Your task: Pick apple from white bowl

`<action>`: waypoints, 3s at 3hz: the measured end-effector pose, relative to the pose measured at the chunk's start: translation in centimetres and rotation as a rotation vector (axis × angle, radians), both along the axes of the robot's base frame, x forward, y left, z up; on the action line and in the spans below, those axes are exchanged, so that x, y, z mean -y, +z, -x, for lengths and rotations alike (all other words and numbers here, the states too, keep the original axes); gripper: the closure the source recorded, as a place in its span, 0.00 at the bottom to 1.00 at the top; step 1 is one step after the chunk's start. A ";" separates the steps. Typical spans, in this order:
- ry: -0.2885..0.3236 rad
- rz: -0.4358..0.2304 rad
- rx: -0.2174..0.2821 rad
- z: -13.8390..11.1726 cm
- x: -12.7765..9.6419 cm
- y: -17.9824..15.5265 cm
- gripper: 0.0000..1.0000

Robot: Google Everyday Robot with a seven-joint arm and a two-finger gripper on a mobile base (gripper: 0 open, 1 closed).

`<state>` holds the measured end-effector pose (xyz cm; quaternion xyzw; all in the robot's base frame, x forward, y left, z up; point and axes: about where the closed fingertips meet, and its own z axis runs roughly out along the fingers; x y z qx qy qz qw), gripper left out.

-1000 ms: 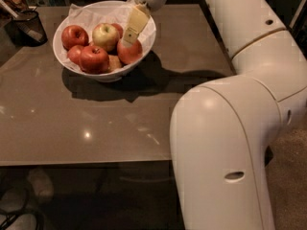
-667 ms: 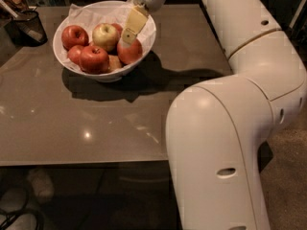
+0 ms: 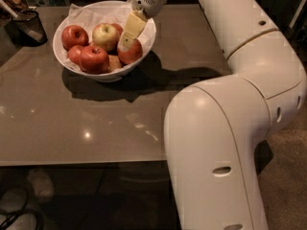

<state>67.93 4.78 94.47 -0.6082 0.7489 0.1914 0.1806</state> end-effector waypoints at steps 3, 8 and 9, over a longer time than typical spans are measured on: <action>-0.001 0.025 -0.044 0.5 0.4 -1.5 0.27; 0.000 0.058 -0.083 0.0 0.6 -4.0 0.63; 0.000 0.058 -0.083 0.0 0.6 -4.0 0.87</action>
Offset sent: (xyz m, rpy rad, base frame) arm -0.0417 -0.0349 -0.0124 -0.1153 0.1618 0.0570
